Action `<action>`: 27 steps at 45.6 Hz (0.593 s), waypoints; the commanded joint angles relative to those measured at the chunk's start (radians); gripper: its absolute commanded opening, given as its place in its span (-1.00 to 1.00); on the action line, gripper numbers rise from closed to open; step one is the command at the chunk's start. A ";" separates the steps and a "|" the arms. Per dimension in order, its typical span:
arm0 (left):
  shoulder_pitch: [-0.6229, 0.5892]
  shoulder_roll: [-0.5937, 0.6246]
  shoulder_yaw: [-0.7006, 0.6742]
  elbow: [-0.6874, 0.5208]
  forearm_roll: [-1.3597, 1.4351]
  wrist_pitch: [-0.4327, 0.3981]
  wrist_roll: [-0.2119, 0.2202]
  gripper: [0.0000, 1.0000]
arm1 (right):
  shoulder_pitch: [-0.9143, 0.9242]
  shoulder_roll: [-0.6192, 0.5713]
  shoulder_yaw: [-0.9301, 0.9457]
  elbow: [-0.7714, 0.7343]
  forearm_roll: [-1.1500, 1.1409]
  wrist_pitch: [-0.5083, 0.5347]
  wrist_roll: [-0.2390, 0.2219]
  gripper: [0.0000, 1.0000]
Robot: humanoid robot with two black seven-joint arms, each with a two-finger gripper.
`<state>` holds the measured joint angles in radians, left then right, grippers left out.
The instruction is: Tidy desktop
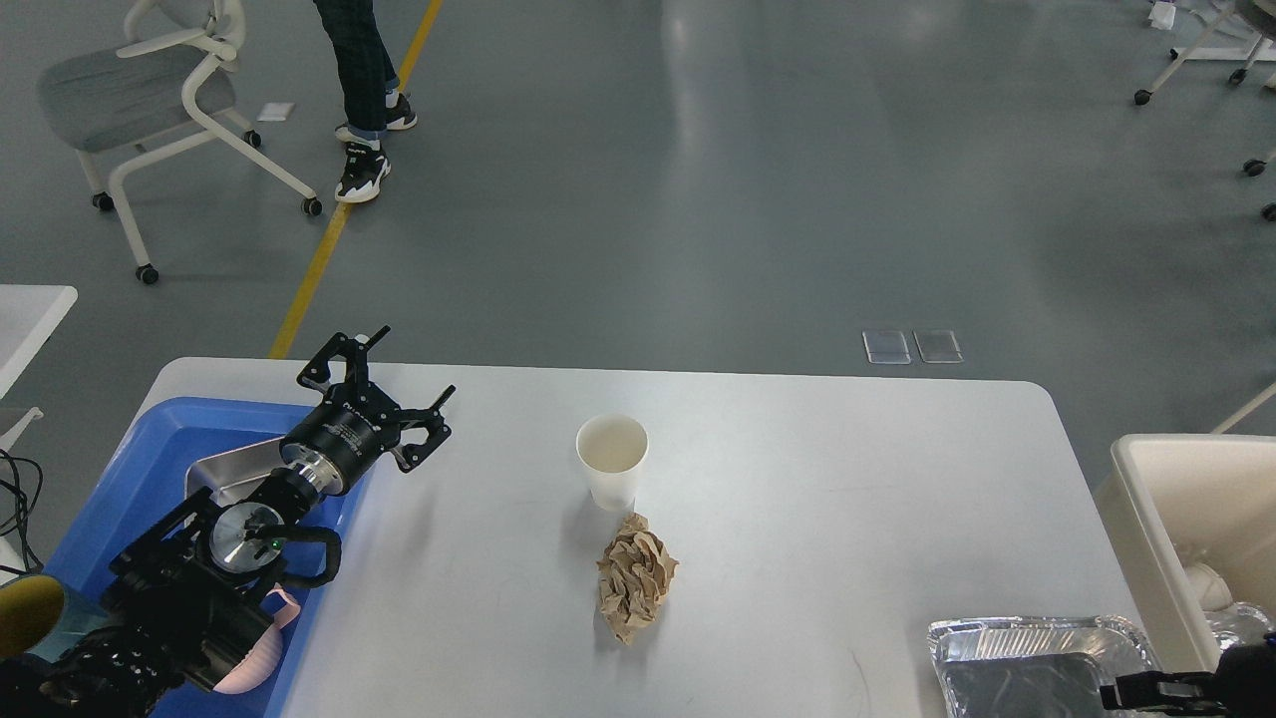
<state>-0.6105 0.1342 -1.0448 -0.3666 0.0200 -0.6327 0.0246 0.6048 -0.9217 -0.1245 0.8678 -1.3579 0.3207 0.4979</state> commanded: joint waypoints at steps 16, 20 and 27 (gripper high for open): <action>0.000 0.002 0.000 0.000 0.000 0.004 0.000 0.95 | -0.028 0.009 -0.001 -0.003 -0.006 -0.009 0.018 -1.00; 0.000 0.001 0.000 0.000 0.000 0.005 0.000 0.95 | -0.028 0.009 -0.001 -0.003 -0.003 -0.003 0.021 -1.00; 0.000 0.001 0.000 0.000 0.000 0.007 0.000 0.95 | -0.036 0.007 -0.001 -0.004 0.000 0.000 0.022 -1.00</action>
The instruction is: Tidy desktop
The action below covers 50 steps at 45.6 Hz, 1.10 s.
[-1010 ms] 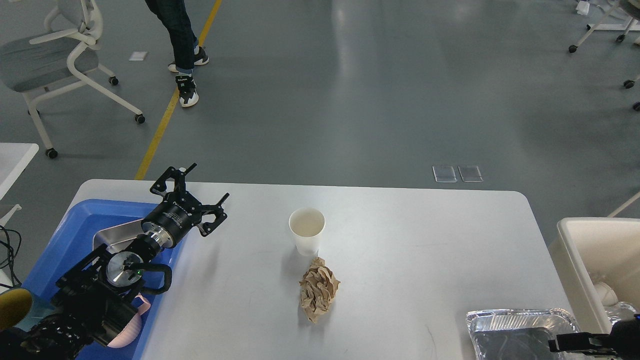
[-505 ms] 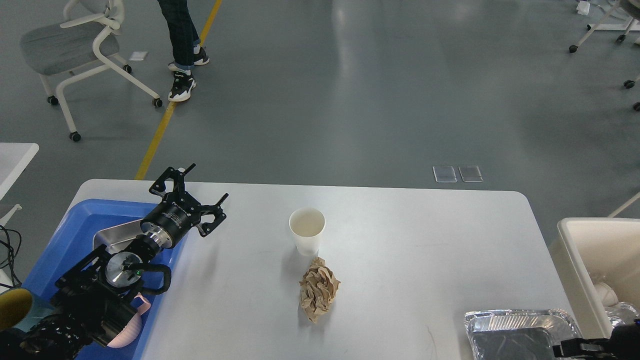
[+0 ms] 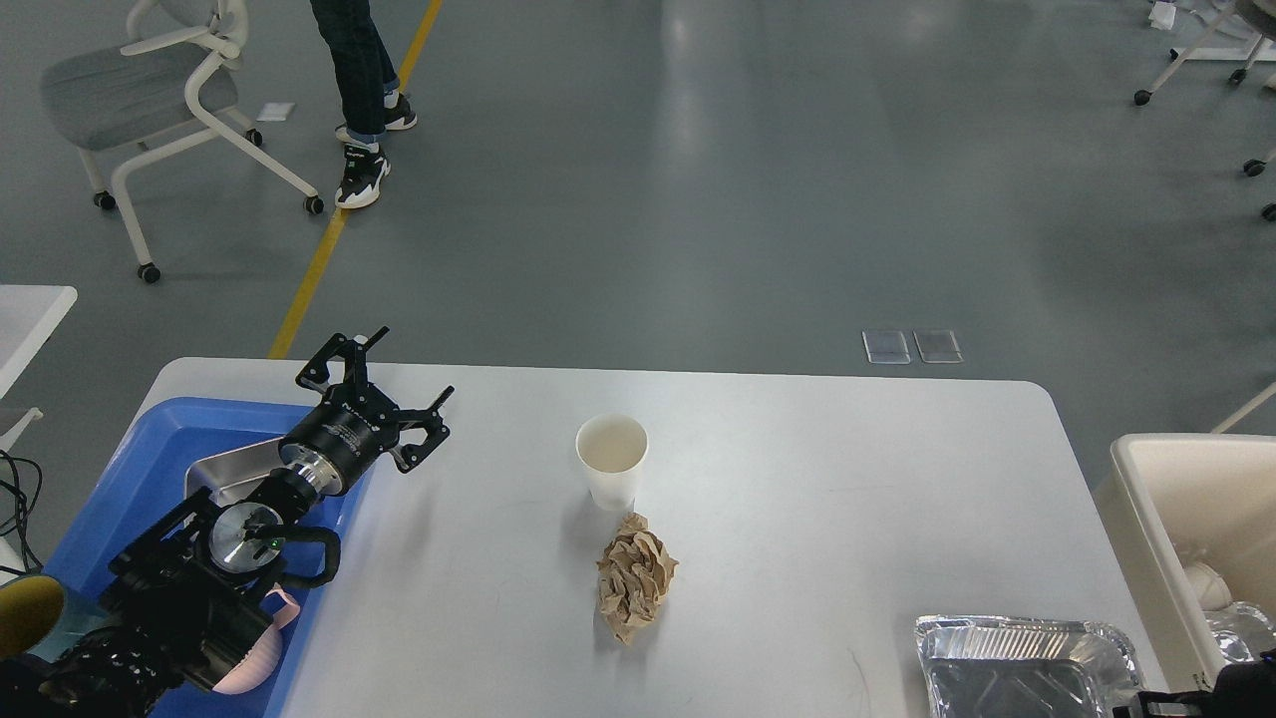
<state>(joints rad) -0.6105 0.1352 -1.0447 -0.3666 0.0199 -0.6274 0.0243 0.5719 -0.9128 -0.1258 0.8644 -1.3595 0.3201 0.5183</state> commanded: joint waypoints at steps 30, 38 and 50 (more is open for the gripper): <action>-0.018 -0.008 0.000 -0.002 0.000 0.018 0.002 0.95 | 0.267 -0.086 0.006 0.018 0.092 0.172 0.101 -1.00; -0.015 -0.002 0.000 0.000 0.000 0.035 0.002 0.95 | 0.364 -0.054 0.011 0.018 0.092 0.234 0.089 -1.00; -0.026 0.012 0.061 0.000 0.041 0.087 0.000 0.95 | 0.418 0.078 0.002 0.005 0.091 0.284 0.065 -1.00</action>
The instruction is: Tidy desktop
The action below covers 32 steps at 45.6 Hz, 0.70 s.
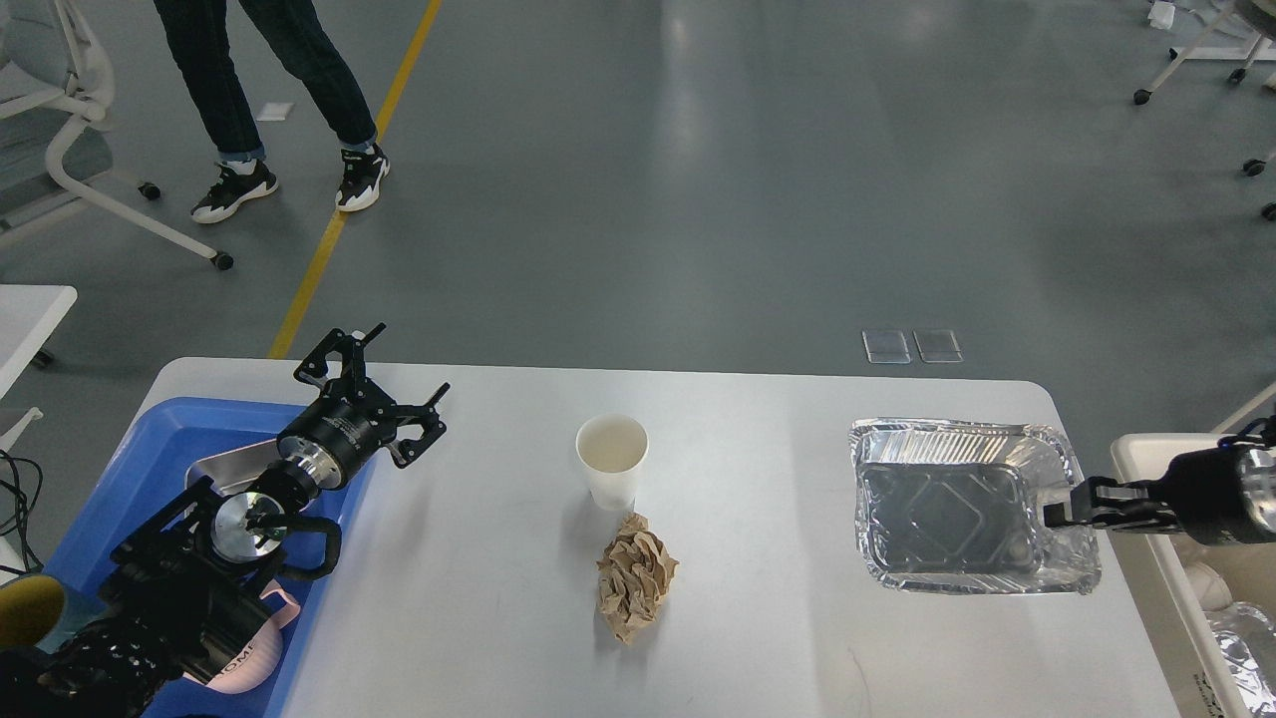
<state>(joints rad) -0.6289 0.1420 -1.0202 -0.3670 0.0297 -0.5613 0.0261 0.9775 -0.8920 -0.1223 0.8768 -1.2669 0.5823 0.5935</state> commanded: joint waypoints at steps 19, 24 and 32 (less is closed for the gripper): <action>-0.051 0.100 0.046 0.000 0.108 0.024 -0.002 0.95 | 0.082 0.206 -0.002 -0.019 0.001 0.073 -0.031 -1.00; -0.052 0.100 0.048 0.000 0.171 0.023 0.000 0.95 | 0.105 0.261 -0.002 -0.079 0.026 0.094 -0.032 -1.00; -0.055 0.102 0.097 0.000 0.335 0.024 -0.017 0.95 | 0.135 0.341 -0.002 -0.188 0.093 0.154 -0.061 -1.00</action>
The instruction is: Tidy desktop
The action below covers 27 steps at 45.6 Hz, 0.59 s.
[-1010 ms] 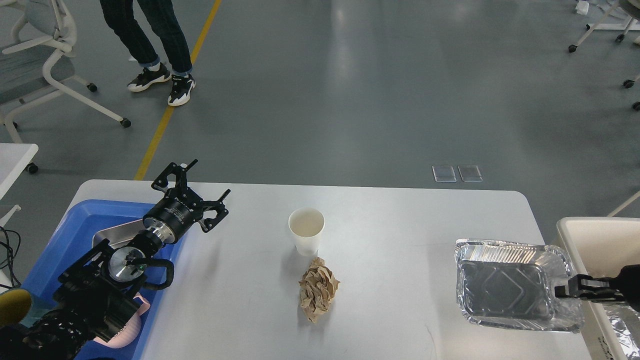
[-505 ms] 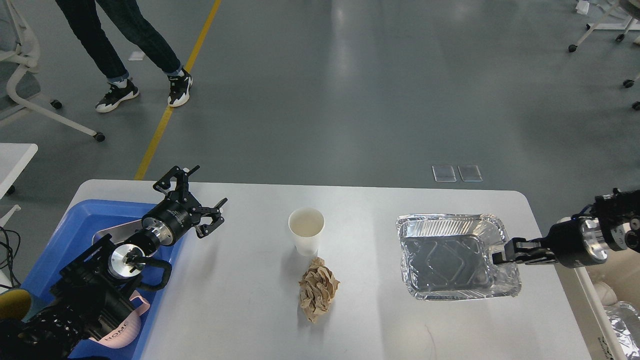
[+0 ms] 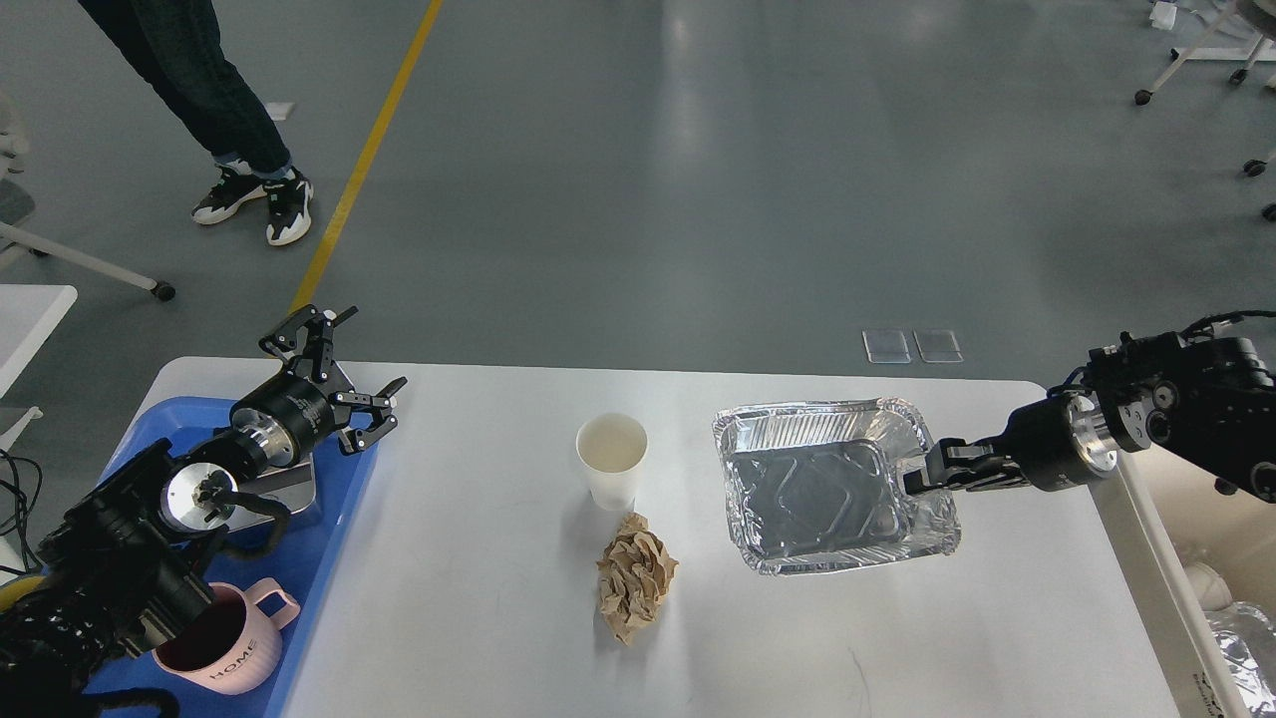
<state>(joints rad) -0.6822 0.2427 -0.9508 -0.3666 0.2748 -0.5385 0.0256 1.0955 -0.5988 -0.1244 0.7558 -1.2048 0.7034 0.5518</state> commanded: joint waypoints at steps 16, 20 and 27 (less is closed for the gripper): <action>-0.007 0.004 0.041 -0.003 0.110 0.029 -0.030 0.95 | 0.015 0.082 -0.001 -0.107 0.103 0.091 -0.070 -1.00; -0.011 0.007 0.053 -0.002 0.139 0.038 -0.027 0.95 | 0.015 0.080 -0.001 -0.118 0.110 0.091 -0.076 -1.00; -0.071 0.021 0.156 -0.002 0.296 0.107 -0.033 0.95 | 0.012 0.085 -0.001 -0.128 0.110 0.088 -0.076 -1.00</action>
<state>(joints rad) -0.7152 0.2526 -0.8588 -0.3691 0.4750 -0.4829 -0.0039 1.1099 -0.5175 -0.1256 0.6316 -1.0959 0.7943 0.4763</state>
